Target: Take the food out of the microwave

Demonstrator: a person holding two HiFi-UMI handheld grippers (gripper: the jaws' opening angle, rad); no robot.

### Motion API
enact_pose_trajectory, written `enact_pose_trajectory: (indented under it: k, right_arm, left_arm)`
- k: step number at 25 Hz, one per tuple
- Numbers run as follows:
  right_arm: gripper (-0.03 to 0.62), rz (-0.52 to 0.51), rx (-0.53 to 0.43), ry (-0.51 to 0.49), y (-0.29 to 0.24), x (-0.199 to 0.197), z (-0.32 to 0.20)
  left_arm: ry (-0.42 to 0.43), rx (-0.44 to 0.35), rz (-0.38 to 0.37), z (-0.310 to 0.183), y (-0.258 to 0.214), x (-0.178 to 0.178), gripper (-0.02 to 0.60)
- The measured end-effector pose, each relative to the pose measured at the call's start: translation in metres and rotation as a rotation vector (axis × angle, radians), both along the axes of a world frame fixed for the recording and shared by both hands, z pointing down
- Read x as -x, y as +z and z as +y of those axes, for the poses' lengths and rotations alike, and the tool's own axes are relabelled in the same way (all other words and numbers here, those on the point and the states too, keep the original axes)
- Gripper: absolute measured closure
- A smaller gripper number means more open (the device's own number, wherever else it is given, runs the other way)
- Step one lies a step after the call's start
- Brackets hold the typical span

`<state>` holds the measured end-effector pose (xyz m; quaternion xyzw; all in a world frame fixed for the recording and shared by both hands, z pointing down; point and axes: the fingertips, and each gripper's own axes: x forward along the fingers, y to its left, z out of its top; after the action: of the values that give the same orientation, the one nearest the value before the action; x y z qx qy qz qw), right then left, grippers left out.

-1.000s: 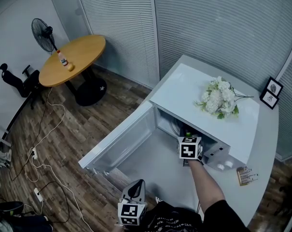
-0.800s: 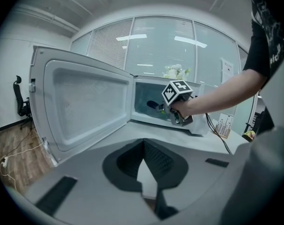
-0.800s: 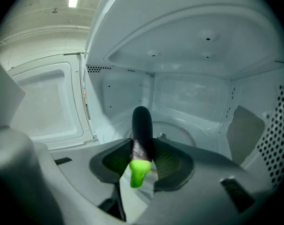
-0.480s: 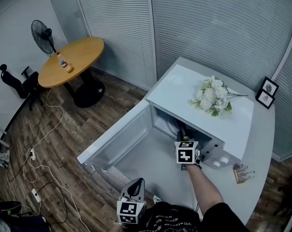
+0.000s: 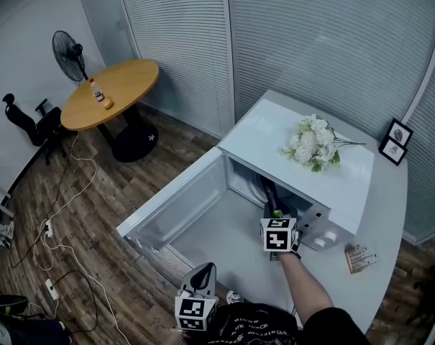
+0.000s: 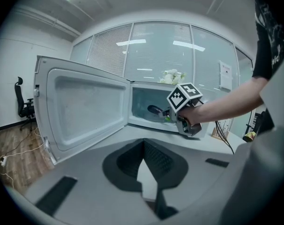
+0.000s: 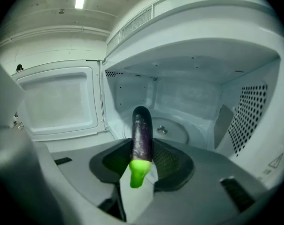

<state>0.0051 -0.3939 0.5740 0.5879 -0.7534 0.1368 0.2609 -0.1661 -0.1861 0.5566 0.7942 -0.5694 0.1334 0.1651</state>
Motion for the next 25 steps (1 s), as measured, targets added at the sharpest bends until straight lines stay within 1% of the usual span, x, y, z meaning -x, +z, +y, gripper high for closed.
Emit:
enact_pose_trajectory:
  k: [7,12,18,25]
  right_arm:
    - [0.459,0.0,-0.027,-0.011,-0.011,-0.001,0.01]
    - [0.459,0.005,-0.029,-0.015,-0.012,-0.002,0.021]
    - [0.459,0.006,-0.055,-0.02,-0.019,-0.005,0.033]
    - [0.459,0.002,-0.054,-0.024,-0.021,-0.008,0.052]
  left_arm:
    - [0.031,-0.022,-0.019,-0.002,-0.005,-0.008,0.574]
    - [0.036,-0.028,-0.025,-0.003,-0.005,-0.009,0.574]
    - [0.05,-0.036,-0.02,-0.004,-0.005,-0.013,0.574]
    - [0.065,-0.042,-0.009,-0.004,-0.006,-0.021,0.574]
